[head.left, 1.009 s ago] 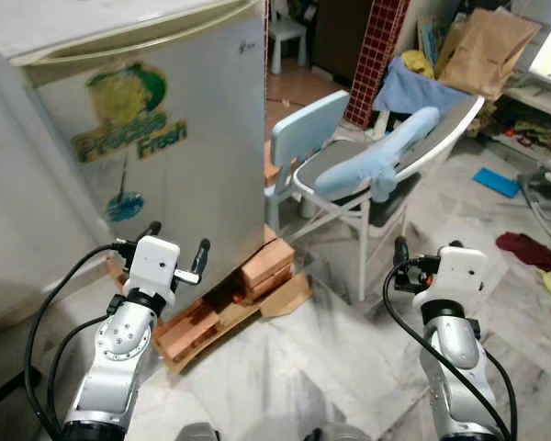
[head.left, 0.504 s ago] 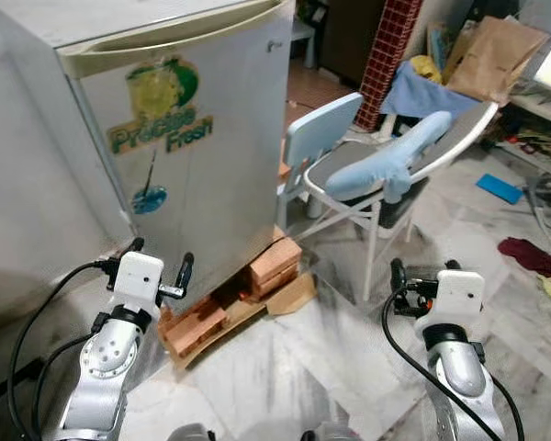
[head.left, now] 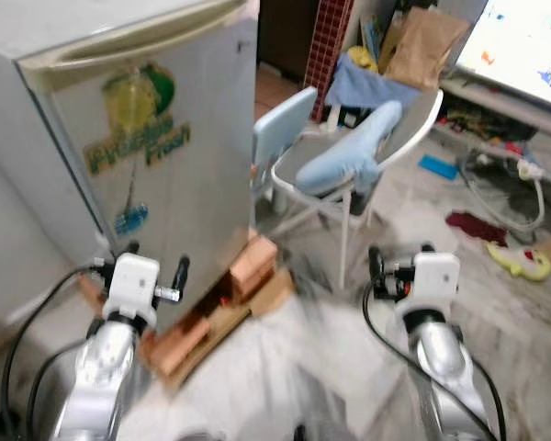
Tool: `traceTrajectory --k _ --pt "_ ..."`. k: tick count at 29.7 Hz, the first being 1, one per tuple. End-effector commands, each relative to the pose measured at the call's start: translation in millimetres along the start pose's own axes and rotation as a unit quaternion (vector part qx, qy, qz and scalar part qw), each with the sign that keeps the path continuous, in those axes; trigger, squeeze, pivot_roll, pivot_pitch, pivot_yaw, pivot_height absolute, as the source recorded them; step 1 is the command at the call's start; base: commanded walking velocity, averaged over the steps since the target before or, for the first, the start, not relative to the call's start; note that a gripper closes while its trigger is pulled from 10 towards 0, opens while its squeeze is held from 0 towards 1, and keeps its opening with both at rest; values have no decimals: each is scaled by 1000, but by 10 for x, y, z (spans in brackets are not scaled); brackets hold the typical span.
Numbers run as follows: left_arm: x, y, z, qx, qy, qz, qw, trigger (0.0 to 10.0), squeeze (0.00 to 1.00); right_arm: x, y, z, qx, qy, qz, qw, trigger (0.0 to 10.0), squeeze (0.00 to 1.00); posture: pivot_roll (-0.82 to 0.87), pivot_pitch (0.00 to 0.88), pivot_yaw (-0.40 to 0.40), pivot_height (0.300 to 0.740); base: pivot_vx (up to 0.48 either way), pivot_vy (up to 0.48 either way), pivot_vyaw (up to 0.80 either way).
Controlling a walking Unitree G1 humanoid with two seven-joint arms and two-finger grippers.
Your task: Restocking fridge
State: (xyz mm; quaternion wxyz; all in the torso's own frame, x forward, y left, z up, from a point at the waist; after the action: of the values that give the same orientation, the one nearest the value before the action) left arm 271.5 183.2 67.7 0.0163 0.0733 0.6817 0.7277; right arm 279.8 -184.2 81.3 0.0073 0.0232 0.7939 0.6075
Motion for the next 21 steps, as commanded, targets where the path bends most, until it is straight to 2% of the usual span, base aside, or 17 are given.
traceTrajectory --k 1,8,14,21 --pt "0 9 -8 -4 0 2 1000 10000 0 -10 -18 -18 1 -2 4 1000 10000 0 10 13 -42 740 0 476 0" --pt "10 -11 -13 -1 4 10 1000 10000 0 -55 -18 -30 5 -4 2 1000 10000 0 12 15 -42 740 0 456 0" --pt "-7 31 -30 -11 -5 -4 1000 10000 0 -82 -3 -20 7 -3 -1 1000 10000 0 13 12 -44 740 0 424 0" --pt "-4 55 0 -13 -4 -11 1000 10000 0 -105 11 -17 11 -3 -3 1000 10000 0 10 21 -50 740 0 0 0"
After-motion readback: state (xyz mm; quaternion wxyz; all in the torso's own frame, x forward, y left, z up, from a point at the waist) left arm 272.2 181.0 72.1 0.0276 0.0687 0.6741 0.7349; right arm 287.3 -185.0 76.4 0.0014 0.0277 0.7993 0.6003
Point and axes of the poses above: a point about 5 cm out from each wrist's last joint towards the gripper, its own x axis pointing back from the gripper into the wrist, its own y axis along the axis of the wrist's last joint, z = x × y, the point moved 3 cm from there along -x, pointing out of the wrist towards the gripper, and after that the axes turned 10 degrees about x, right-handed, at the moved point
